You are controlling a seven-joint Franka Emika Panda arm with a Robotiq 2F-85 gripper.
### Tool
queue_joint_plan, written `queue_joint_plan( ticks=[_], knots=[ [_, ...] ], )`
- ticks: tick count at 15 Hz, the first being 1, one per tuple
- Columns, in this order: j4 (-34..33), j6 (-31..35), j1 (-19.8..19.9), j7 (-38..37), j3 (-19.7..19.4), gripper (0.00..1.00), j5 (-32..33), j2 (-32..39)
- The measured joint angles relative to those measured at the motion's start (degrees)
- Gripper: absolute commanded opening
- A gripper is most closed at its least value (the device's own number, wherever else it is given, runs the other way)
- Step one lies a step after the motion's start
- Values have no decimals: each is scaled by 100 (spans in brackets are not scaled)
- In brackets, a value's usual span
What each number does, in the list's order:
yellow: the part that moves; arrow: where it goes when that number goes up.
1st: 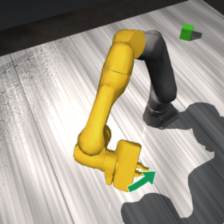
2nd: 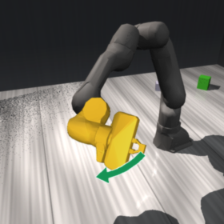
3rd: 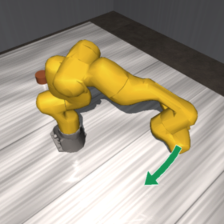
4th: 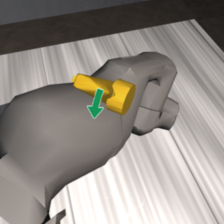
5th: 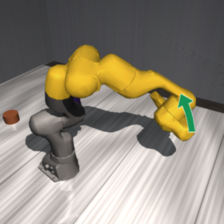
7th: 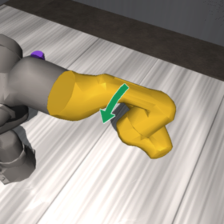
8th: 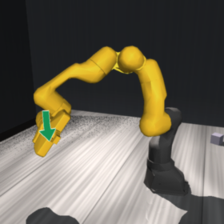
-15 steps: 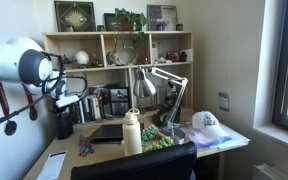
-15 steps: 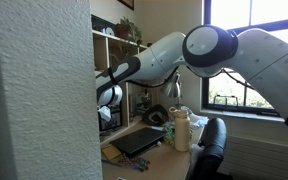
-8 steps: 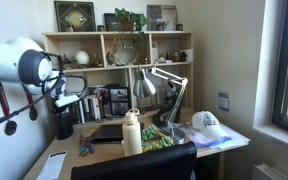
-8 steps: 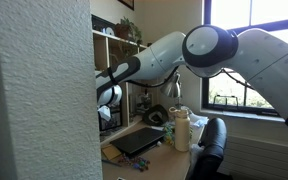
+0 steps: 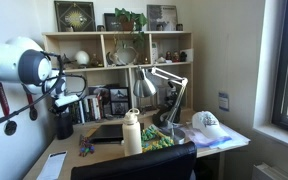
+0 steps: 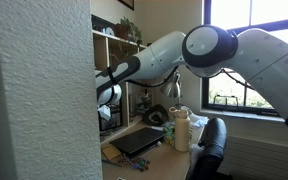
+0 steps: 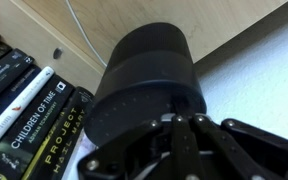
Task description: Click on the button on the black box
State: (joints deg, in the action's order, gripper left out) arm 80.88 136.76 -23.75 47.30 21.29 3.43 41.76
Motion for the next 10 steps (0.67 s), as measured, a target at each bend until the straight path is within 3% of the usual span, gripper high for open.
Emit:
queue_joint_plan(
  ticks=[10],
  knots=[
    [-4,515,21,-173,67,0,-43,-258]
  ],
)
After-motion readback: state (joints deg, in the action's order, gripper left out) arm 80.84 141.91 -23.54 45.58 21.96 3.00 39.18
